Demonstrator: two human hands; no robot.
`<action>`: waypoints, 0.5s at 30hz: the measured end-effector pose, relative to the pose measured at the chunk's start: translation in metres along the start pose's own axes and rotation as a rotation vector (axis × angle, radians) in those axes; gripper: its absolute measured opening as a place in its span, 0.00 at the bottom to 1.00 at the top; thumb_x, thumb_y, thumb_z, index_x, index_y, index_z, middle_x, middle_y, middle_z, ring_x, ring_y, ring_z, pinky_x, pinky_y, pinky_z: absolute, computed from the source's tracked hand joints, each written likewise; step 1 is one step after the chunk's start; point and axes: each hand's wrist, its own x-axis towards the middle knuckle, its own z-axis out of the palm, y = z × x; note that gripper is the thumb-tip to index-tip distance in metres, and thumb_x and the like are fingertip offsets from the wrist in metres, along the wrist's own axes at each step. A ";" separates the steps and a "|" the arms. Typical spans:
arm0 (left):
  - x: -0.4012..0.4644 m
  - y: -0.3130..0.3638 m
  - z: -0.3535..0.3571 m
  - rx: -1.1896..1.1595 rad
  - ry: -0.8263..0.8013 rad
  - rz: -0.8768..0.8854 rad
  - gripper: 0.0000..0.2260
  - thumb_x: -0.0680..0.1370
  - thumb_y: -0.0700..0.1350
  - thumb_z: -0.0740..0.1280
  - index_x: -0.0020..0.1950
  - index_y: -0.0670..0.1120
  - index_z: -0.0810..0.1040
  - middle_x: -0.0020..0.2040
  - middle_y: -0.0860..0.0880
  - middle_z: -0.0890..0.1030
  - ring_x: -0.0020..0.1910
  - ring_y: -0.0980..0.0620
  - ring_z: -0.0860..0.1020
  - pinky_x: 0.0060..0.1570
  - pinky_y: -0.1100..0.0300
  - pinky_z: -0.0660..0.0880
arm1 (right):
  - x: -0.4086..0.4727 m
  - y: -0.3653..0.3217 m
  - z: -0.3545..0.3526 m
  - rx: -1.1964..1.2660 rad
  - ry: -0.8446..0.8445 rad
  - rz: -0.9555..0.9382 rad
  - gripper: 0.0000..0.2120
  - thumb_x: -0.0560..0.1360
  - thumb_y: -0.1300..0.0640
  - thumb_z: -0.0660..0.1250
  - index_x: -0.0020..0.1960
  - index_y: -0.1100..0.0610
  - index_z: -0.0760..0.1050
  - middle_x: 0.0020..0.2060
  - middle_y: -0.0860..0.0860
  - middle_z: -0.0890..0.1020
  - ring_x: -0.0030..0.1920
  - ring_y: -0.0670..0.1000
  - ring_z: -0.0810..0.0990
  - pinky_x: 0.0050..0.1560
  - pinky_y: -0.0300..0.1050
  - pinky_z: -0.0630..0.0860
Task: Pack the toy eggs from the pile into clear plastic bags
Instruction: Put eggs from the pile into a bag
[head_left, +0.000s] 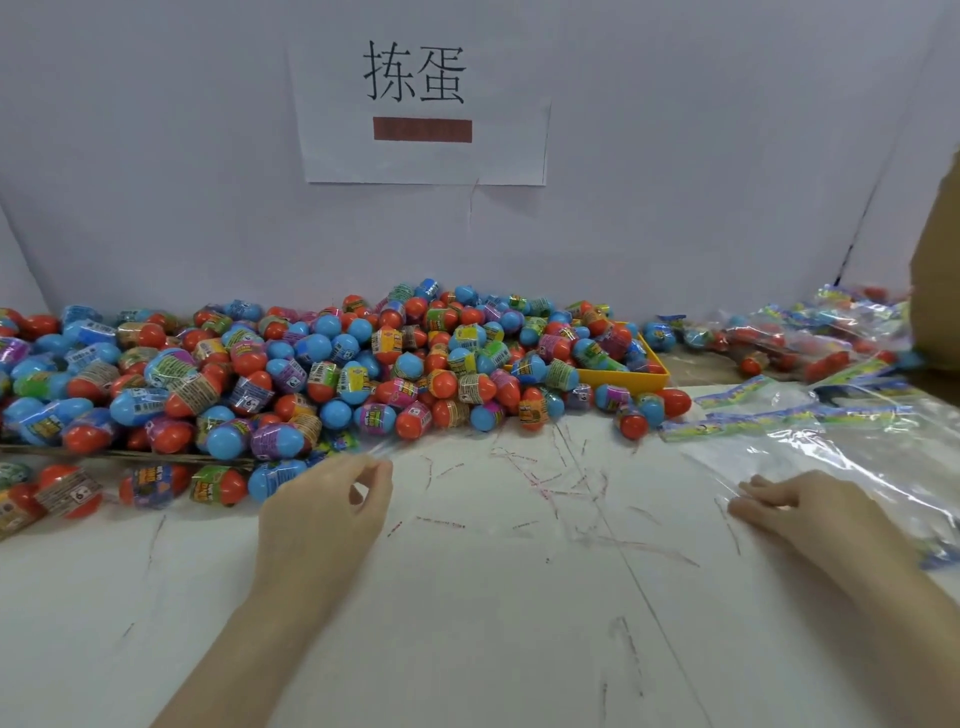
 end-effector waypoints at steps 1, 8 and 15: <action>0.000 -0.001 0.000 -0.004 -0.001 -0.015 0.08 0.72 0.41 0.71 0.32 0.47 0.79 0.28 0.56 0.73 0.27 0.55 0.70 0.29 0.68 0.63 | 0.001 -0.001 0.000 -0.038 0.008 -0.006 0.14 0.73 0.47 0.67 0.57 0.50 0.79 0.63 0.43 0.75 0.61 0.51 0.74 0.60 0.46 0.68; 0.000 0.003 -0.002 -0.028 0.067 0.067 0.08 0.71 0.43 0.69 0.32 0.44 0.80 0.29 0.50 0.79 0.27 0.51 0.73 0.27 0.62 0.67 | -0.002 -0.028 -0.028 -0.125 0.351 -0.071 0.15 0.76 0.45 0.62 0.54 0.52 0.81 0.50 0.56 0.83 0.53 0.60 0.77 0.57 0.53 0.69; 0.000 0.019 -0.009 -0.036 0.232 0.386 0.20 0.72 0.53 0.64 0.53 0.39 0.80 0.50 0.44 0.82 0.47 0.46 0.80 0.46 0.54 0.75 | -0.037 -0.111 -0.064 -0.093 0.360 -0.495 0.27 0.72 0.40 0.54 0.39 0.62 0.78 0.31 0.58 0.78 0.36 0.60 0.75 0.40 0.49 0.69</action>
